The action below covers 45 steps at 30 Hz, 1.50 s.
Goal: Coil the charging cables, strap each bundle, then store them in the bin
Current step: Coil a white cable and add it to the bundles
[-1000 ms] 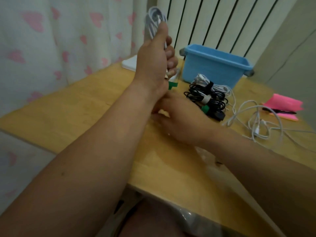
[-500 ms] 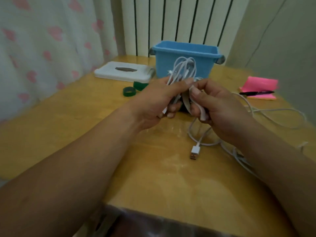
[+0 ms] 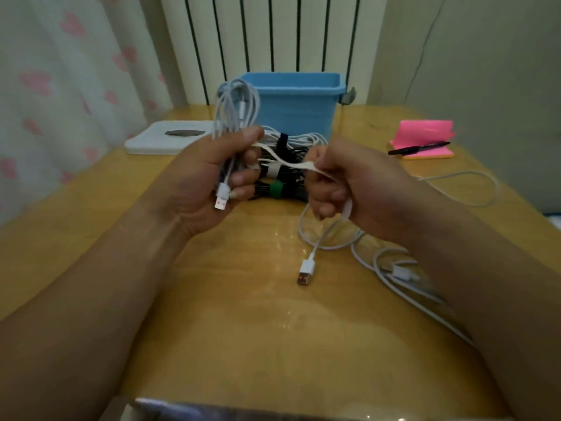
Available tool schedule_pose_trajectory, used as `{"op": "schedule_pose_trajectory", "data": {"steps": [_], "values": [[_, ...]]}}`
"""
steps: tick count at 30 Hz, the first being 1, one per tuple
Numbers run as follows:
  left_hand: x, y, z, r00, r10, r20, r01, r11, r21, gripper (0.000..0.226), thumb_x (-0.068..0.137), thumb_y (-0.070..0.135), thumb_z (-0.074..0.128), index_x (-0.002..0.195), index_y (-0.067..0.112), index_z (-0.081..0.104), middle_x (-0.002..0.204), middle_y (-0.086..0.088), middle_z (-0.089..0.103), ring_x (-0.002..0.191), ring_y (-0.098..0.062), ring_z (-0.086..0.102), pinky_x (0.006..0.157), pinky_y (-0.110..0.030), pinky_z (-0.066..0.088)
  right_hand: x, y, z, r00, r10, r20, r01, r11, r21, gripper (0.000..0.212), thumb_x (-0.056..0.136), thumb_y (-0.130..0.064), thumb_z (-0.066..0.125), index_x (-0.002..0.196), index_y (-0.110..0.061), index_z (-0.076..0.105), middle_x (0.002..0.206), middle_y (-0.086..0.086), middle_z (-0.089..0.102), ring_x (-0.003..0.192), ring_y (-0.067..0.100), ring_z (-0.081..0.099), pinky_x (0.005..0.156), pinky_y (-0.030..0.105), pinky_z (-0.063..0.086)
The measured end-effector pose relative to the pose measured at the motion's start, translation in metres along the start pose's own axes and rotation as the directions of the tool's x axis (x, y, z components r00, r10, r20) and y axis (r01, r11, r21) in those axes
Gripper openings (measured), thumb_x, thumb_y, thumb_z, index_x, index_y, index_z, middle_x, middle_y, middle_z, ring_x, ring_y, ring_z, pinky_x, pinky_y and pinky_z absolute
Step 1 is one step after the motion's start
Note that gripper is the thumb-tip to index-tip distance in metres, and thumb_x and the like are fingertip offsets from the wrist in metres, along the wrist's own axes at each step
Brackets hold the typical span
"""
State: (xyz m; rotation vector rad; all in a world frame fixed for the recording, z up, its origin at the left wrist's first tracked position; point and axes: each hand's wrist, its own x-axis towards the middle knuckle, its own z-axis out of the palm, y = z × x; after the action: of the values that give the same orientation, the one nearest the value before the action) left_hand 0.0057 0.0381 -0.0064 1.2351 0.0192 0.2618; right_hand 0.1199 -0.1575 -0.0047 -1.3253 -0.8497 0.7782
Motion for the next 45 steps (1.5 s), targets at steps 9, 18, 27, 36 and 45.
{"op": "schedule_pose_trajectory", "data": {"steps": [9,18,27,36,45], "values": [[-0.009,-0.008,0.023,0.999,0.026,-0.042,-0.002,0.874,0.485,0.014,0.104,0.011,0.065,0.113,0.001,0.064,0.076,-0.016,0.048,0.053,-0.016,0.04,0.045,-0.026,0.031,-0.004,0.007,0.006,0.998,0.05,0.038,-0.046,0.992,-0.113,0.024,0.105,-0.031,0.062,0.107,-0.007,0.061,0.07,0.004,0.062,0.074,0.024,0.069,0.09,0.045,0.057],[-0.004,-0.011,0.022,0.952,0.171,-0.253,-0.005,0.838,0.546,0.012,0.113,0.026,0.056,0.111,0.015,0.062,0.075,-0.007,0.068,0.054,-0.018,0.052,0.046,-0.029,0.04,-0.002,-0.005,0.004,0.98,-0.072,-0.188,0.079,0.996,0.032,0.009,0.11,-0.02,0.054,0.101,-0.018,0.058,0.068,0.001,0.057,0.055,0.016,0.054,0.048,0.026,0.047],[-0.011,-0.02,0.048,0.995,0.092,0.029,-0.077,0.576,0.814,0.039,0.104,-0.008,0.053,0.083,0.025,0.057,0.048,0.029,0.054,0.046,0.011,0.052,0.046,-0.004,0.034,-0.003,0.009,0.038,0.937,-0.245,-0.248,0.132,0.907,-0.4,0.022,0.102,-0.029,0.069,0.084,-0.017,0.068,0.057,-0.014,0.058,0.052,0.0,0.05,0.056,0.023,0.044],[-0.016,-0.014,0.043,0.999,-0.005,-0.036,0.024,0.842,0.539,0.014,0.102,0.017,0.046,0.102,0.008,0.057,0.082,-0.013,0.046,0.065,-0.016,0.044,0.059,-0.034,0.038,0.002,0.015,0.037,0.847,-0.312,-0.43,0.067,0.866,-0.496,0.026,0.098,-0.029,0.071,0.075,-0.02,0.063,0.067,-0.003,0.067,0.062,0.009,0.061,0.062,0.029,0.053],[-0.012,-0.024,0.058,0.992,0.047,-0.12,0.008,0.905,0.426,0.056,0.114,0.058,0.033,0.09,0.03,0.075,0.071,0.001,0.06,0.063,-0.014,0.052,0.056,-0.03,0.042,0.0,0.017,0.036,0.826,-0.363,-0.432,0.136,0.871,-0.472,0.025,0.098,-0.025,0.07,0.081,-0.008,0.064,0.071,0.01,0.068,0.068,0.027,0.067,0.066,0.049,0.058]]}}
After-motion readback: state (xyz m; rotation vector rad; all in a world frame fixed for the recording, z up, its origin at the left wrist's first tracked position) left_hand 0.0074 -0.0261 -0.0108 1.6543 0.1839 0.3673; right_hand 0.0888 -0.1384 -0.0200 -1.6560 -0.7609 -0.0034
